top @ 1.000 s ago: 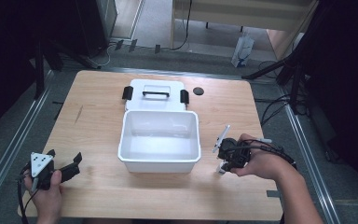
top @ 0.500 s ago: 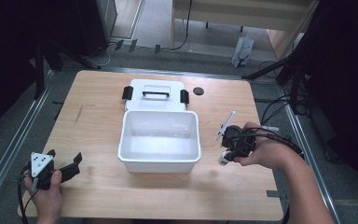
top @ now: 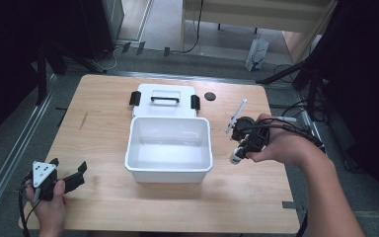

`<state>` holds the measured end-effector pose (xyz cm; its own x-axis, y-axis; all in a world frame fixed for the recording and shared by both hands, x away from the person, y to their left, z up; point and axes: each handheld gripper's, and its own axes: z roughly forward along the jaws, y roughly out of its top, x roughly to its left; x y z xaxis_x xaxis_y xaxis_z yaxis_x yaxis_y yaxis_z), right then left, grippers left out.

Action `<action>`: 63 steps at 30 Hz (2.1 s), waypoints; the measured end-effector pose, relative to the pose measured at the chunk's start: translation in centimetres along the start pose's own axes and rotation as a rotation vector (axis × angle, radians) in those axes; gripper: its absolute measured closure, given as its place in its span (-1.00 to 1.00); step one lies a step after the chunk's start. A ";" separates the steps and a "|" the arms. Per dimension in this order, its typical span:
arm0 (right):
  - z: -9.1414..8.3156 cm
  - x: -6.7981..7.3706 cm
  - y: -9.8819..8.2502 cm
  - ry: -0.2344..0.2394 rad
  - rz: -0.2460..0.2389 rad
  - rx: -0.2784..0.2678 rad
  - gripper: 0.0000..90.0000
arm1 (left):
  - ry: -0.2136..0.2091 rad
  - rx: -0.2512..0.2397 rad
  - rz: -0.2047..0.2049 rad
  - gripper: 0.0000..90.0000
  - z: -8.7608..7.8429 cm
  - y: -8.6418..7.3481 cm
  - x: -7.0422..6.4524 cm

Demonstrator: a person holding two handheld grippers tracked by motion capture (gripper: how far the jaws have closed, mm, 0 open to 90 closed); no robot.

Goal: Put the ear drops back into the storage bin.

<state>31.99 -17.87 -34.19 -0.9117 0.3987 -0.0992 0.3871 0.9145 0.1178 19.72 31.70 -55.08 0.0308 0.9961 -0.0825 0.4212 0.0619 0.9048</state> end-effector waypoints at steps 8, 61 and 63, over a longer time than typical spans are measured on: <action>-1.6 0.1 2.1 0.003 -0.007 -0.008 0.60 | -0.002 -0.001 -0.003 -0.84 0.0 0.0 0.0; 1.8 1.7 10.0 -0.046 -0.287 -0.060 0.60 | -0.005 -0.001 -0.001 -0.84 0.0 0.0 0.0; 2.5 1.5 9.8 -0.042 -0.279 -0.053 0.60 | -0.004 -0.002 -0.001 -0.84 0.0 0.0 0.0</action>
<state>34.77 -8.13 -35.67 -0.9752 0.1353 -0.1754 0.1130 0.9849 0.1314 19.77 31.72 -55.09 0.0339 0.9958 -0.0849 0.4192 0.0629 0.9057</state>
